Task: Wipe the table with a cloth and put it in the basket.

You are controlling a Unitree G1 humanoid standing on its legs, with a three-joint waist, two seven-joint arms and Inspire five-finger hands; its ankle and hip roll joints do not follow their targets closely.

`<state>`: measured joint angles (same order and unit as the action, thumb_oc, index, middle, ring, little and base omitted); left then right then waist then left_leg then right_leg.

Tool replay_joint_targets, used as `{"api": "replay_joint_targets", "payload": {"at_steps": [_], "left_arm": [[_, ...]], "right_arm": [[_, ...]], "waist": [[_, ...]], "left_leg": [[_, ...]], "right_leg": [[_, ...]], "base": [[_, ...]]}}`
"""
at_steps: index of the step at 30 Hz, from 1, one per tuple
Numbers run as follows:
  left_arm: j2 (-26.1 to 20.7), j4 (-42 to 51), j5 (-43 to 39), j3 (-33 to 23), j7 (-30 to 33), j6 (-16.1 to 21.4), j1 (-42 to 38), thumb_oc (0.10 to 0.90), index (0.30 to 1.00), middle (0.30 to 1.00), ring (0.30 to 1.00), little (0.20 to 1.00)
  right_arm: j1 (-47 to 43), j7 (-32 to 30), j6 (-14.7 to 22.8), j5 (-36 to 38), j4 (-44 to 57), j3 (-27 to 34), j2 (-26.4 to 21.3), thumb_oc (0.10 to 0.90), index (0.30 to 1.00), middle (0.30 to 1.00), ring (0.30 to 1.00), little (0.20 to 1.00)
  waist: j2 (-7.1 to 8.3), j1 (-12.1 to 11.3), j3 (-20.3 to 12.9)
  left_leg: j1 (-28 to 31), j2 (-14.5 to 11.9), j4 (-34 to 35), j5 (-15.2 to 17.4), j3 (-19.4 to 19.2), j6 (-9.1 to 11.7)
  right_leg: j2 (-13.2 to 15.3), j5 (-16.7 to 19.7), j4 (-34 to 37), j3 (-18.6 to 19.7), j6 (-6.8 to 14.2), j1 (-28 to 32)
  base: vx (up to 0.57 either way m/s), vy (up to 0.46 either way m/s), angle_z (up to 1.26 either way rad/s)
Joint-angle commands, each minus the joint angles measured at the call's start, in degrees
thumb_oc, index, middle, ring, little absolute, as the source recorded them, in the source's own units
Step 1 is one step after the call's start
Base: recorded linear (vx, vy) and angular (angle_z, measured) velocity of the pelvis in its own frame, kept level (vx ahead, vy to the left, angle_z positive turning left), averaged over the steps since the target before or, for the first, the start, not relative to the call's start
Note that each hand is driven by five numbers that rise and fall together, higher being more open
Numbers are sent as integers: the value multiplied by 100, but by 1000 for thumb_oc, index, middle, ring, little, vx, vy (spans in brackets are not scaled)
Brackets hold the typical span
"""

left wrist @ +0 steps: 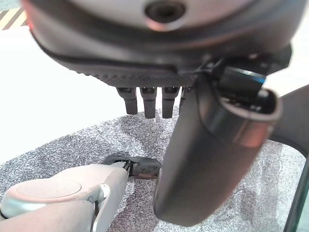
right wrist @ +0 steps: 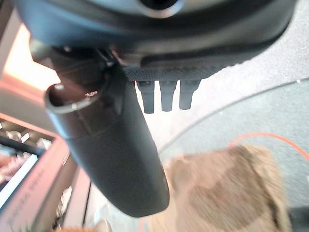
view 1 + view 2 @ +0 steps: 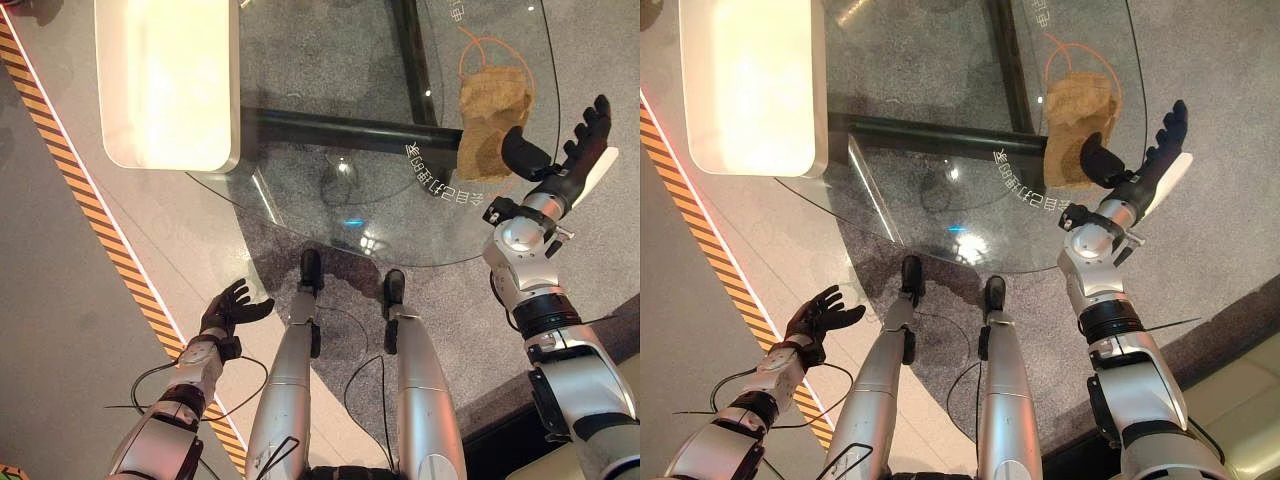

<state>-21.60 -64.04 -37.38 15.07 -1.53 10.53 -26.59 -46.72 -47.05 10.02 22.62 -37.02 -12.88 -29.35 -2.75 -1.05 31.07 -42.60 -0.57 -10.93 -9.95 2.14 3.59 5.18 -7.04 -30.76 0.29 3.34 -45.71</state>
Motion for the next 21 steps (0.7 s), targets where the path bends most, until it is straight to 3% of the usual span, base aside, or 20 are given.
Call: {"api": "replay_joint_targets", "payload": {"at_steps": [1, 21], "left_arm": [[36, -109, -95, 21, 67, 247, 380, 800, 900, 900, 900, 900], [124, -23, -17, 226, 129, 114, 310, 800, 900, 900, 900, 900]], "right_arm": [[-322, 109, -15, -383, 500, -127, -385, 800, 900, 900, 900, 900], [-1111, 303, -953, -214, -617, -793, -374, 800, 900, 900, 900, 900]], "waist": [[-101, 49, -127], [-238, -125, -127]], "left_leg": [[88, 85, -868, 1030, 3, -120], [153, 127, -847, 1002, -37, -115]], "right_leg": [[292, 745, 1149, -210, 139, 305], [355, 715, 1083, -325, 88, 326]], "base": [[0, 0, 0], [0, 0, 0]]}}
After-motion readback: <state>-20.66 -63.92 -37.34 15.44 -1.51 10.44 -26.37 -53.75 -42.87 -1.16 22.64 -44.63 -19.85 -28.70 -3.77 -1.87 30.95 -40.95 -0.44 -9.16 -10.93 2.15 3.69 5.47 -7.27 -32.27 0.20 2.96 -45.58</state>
